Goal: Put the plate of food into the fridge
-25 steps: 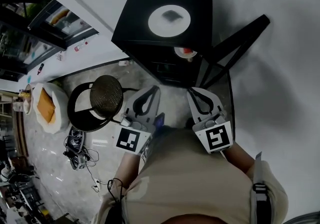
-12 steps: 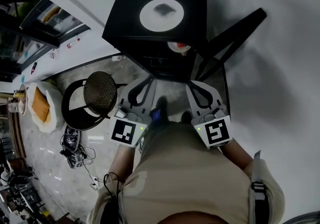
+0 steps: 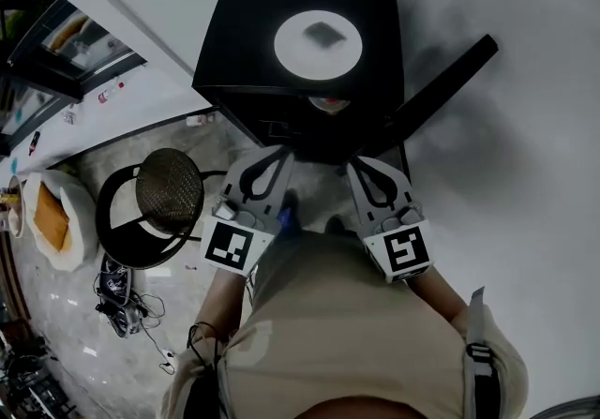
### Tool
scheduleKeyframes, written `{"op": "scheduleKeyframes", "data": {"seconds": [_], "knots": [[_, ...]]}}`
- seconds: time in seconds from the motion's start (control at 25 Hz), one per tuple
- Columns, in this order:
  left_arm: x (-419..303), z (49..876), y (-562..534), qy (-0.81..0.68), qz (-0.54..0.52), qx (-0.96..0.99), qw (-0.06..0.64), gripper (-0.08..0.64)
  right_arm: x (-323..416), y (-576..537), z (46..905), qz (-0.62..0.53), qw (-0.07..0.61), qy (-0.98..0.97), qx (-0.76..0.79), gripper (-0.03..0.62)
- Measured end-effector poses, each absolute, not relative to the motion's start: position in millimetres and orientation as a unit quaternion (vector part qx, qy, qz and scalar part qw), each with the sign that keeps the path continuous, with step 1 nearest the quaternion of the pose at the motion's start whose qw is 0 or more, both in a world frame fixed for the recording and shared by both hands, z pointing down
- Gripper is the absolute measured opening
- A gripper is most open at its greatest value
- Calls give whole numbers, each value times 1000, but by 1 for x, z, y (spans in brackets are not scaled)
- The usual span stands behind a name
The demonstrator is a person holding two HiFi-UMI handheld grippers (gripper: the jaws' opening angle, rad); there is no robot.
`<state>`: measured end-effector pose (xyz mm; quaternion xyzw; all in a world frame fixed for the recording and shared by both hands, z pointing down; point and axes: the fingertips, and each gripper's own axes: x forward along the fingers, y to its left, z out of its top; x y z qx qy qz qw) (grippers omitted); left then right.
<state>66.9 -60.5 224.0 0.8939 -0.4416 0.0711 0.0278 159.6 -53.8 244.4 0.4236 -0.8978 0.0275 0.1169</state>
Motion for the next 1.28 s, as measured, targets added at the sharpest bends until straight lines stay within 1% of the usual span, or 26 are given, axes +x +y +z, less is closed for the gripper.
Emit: {"op": "scheduleKeyframes", "data": {"seconds": [0.12,0.4,0.6,0.8,0.92,1.04,1.16,1.28], "knots": [[55,229,-70,-412,64,908,43,20,146,-61,246,26,131,-890,436,25],[45,233,-90,-342,56,937,42,20,130,-74,246,29,155,-861,483,25],[60,237,-97,-269,72,960,18,21,123,-82,252,44,162,-843,511,25],[54,234,-110,-248,58,967,16,20,117,-85,258,54,166,-827,535,25],[54,234,-115,-229,75,971,-5,21,118,-83,264,72,165,-820,543,26],[61,232,-115,-189,101,977,-18,21,119,-85,269,78,168,-823,537,25],[72,232,-111,-142,123,982,-10,21,118,-88,270,79,168,-835,518,25],[81,228,-115,-149,127,980,-31,21,122,-94,271,78,166,-843,505,25]]}}
